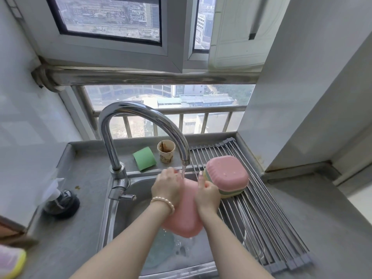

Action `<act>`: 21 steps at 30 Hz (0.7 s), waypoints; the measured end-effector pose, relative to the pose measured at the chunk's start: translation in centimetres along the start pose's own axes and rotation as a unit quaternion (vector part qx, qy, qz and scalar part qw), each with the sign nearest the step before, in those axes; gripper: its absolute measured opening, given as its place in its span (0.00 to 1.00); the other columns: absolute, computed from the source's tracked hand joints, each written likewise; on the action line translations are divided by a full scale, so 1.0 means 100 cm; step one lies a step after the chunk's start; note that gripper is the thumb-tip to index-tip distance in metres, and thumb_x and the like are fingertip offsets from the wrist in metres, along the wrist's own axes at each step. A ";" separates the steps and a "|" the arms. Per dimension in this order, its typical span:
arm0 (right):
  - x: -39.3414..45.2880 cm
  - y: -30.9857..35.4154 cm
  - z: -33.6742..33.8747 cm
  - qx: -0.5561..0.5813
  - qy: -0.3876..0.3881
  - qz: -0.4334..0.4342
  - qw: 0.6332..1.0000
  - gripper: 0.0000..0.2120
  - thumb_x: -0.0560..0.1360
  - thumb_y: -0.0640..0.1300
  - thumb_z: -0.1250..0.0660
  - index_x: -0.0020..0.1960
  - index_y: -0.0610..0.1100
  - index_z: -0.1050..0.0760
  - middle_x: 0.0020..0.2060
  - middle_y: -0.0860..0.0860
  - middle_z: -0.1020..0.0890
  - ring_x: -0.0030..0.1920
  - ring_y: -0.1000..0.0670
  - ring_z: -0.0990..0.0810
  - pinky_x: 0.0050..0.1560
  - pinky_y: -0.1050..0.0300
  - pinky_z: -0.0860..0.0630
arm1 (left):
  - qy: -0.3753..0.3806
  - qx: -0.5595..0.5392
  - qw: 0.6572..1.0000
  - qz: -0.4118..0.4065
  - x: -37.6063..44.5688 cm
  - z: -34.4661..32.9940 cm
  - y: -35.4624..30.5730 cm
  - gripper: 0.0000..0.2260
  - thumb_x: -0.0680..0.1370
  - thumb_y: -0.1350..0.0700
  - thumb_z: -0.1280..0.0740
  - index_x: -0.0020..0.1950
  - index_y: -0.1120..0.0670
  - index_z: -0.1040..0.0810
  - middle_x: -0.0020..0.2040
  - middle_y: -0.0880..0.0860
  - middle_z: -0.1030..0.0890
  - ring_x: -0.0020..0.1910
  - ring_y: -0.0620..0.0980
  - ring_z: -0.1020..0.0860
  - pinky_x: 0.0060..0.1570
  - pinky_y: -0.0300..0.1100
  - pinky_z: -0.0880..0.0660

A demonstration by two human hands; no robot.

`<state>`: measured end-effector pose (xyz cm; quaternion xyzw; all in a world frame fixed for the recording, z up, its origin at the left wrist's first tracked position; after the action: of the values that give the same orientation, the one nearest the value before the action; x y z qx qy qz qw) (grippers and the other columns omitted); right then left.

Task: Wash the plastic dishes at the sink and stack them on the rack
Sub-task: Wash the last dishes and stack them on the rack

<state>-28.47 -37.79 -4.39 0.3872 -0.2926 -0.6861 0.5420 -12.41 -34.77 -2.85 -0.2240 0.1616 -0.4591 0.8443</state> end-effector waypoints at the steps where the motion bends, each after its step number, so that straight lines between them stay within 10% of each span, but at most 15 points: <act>1: 0.003 0.008 -0.001 -0.011 0.008 0.012 1.000 0.22 0.81 0.53 0.44 0.42 0.38 0.21 0.41 0.41 0.18 0.46 0.40 0.21 0.41 0.54 0.33 | -0.001 0.061 0.996 -0.059 -0.007 -0.003 -0.012 0.26 0.80 0.40 0.54 0.61 0.55 0.26 0.59 0.55 0.24 0.58 0.56 0.27 0.55 0.47 0.30; 8: 0.022 0.009 -0.015 -0.020 0.083 -0.028 0.996 0.24 0.82 0.52 0.47 0.54 0.34 0.20 0.55 0.39 0.19 0.56 0.41 0.23 0.50 0.55 0.32 | 0.058 0.115 0.990 -0.057 -0.002 0.004 -0.023 0.19 0.79 0.44 0.45 0.51 0.55 0.21 0.54 0.56 0.20 0.55 0.57 0.24 0.51 0.46 0.29; 13: 0.019 0.016 -0.004 0.044 0.051 -0.005 0.998 0.20 0.82 0.48 0.43 0.46 0.35 0.19 0.43 0.43 0.19 0.45 0.44 0.24 0.46 0.55 0.31 | 0.108 0.123 0.986 0.018 0.018 0.011 -0.038 0.16 0.81 0.51 0.46 0.57 0.57 0.22 0.57 0.56 0.21 0.56 0.57 0.22 0.56 0.49 0.25; 17: 0.021 -0.009 0.000 0.140 0.033 -0.108 0.984 0.17 0.79 0.48 0.38 0.45 0.35 0.20 0.39 0.45 0.20 0.44 0.47 0.24 0.47 0.52 0.27 | 0.030 0.245 0.952 -0.183 0.006 0.001 -0.089 0.20 0.82 0.46 0.50 0.55 0.55 0.22 0.54 0.54 0.20 0.54 0.54 0.22 0.54 0.48 0.33; 21: 0.016 -0.033 -0.007 0.242 0.059 -0.195 0.949 0.08 0.76 0.40 0.36 0.40 0.38 0.23 0.38 0.45 0.20 0.40 0.47 0.22 0.41 0.53 0.25 | 0.090 0.112 0.937 -0.317 -0.018 -0.016 -0.077 0.27 0.81 0.43 0.57 0.53 0.55 0.22 0.51 0.54 0.19 0.50 0.56 0.22 0.49 0.48 0.27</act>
<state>-29.80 -38.54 -7.84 0.5958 -0.3358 -0.6633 0.3037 -19.58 -37.27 -0.04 -0.1255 0.1046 -0.7364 0.6565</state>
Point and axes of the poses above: each hand's wrist, its own x-axis towards the middle knuckle, its own z-axis out of the back of the hand, y = z × x, the point moved 9 cm from there along x, towards the middle knuckle
